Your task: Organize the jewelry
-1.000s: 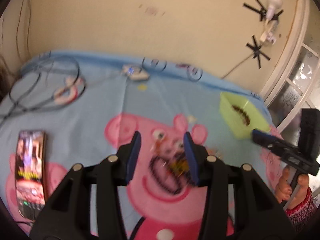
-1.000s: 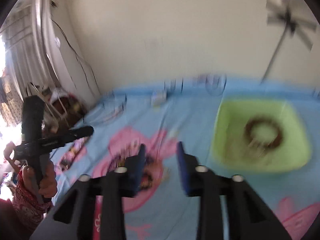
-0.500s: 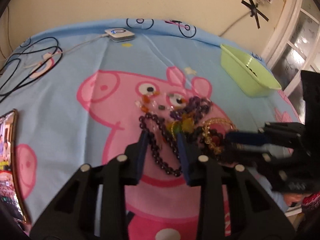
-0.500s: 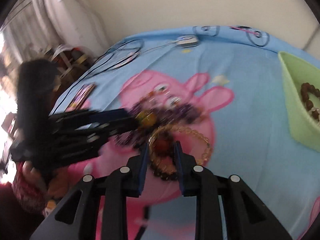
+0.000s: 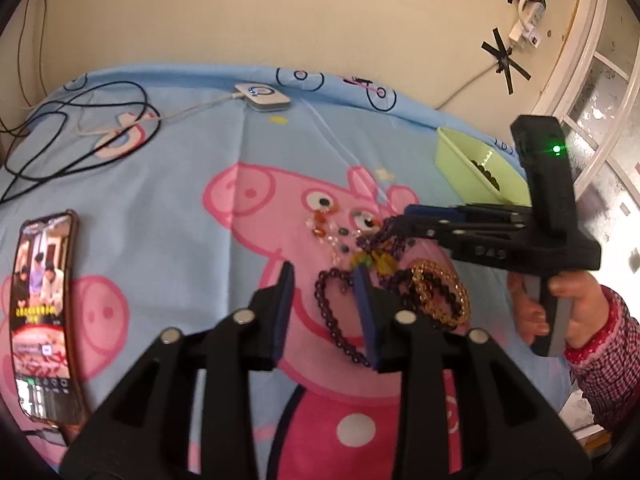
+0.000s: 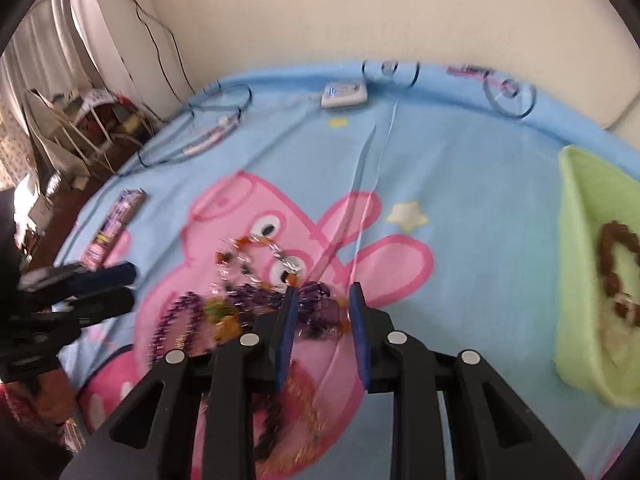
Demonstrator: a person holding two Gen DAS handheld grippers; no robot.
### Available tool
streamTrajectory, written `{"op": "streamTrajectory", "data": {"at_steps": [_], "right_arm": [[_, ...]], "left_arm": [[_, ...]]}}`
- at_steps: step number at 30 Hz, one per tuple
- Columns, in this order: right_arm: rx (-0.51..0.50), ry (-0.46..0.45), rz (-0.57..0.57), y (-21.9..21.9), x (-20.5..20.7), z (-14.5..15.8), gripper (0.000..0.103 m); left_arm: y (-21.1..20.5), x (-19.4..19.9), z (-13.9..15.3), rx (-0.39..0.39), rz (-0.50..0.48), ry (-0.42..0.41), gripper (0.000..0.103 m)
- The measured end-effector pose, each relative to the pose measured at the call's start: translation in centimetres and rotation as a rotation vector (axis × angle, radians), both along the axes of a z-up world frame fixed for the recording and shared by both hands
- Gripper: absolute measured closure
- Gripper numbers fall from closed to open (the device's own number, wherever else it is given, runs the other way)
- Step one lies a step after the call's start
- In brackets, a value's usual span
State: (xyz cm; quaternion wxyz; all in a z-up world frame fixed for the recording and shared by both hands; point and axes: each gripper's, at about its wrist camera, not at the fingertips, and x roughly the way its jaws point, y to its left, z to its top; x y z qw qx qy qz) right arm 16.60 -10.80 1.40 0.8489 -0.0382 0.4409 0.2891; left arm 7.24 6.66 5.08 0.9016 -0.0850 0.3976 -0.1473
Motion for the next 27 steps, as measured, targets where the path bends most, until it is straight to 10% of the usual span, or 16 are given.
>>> {"op": "streamTrajectory", "data": {"at_steps": [5,8,23,27], "right_arm": [[0.175,0.037,-0.005,-1.6,-0.3,2.7,0.103],[0.257,0.016,-0.008,-2.4,-1.4,5.4,0.103],[0.388,-0.214,0.013,-4.6,-7.6,15.7,0.103],[0.431,-0.280,-0.008,-6.4,-8.8,18.3,0.103]], "left_arm": [[-0.6,0.6,-0.1,0.021,-0.018,-0.006,0.068],[-1.4,0.5,0.3,0.023,-0.033,-0.026,0.045],[-8.6,3.2,3.9,0.029,-0.179,-0.133,0.039],[-9.6,4.2,4.0,-0.002,-0.215,-0.093,0.098]]}}
